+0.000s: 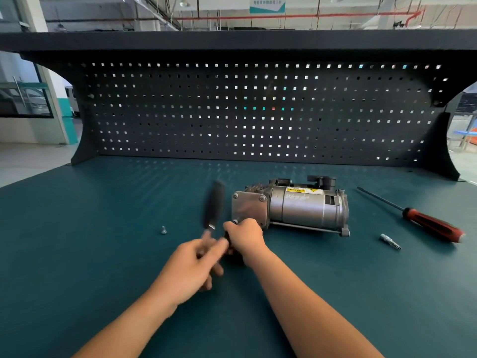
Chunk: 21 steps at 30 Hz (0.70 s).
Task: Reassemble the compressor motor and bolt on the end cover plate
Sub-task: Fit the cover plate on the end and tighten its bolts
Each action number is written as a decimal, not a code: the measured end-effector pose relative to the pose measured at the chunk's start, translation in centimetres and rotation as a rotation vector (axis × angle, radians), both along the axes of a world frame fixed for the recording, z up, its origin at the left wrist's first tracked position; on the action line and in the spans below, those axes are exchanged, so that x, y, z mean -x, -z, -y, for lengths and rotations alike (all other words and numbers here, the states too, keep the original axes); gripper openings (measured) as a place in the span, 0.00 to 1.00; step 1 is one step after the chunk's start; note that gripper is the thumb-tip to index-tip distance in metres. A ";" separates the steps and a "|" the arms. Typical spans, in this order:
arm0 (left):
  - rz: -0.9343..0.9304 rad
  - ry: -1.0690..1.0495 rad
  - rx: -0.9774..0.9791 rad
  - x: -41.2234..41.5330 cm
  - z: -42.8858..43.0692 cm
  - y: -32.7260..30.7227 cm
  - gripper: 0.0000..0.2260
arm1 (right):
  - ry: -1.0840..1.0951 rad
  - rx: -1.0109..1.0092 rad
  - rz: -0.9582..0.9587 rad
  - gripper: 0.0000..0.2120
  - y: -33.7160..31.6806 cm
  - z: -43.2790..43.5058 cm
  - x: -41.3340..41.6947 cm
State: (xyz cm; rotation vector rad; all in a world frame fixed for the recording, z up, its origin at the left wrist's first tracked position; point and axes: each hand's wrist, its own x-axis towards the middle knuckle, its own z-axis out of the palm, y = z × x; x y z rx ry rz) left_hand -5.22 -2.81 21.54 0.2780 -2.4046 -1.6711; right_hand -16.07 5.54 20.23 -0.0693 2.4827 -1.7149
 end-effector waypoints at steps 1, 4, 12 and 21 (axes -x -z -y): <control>0.093 0.007 -0.337 0.1 0.0 -0.3 0.15 | 0.010 0.109 0.066 0.11 -0.1 0.0 -0.1; 0.195 0.031 -1.090 0.0 0.7 -1.3 0.17 | -0.010 0.378 0.229 0.11 -0.6 0.0 -0.4; -0.101 0.052 0.278 0.0 1.5 0.3 0.07 | -0.016 0.223 0.103 0.14 -0.2 -0.4 -0.6; -0.159 0.024 0.277 -0.5 -0.1 0.6 0.12 | 0.000 0.340 0.186 0.06 -0.1 0.1 -0.2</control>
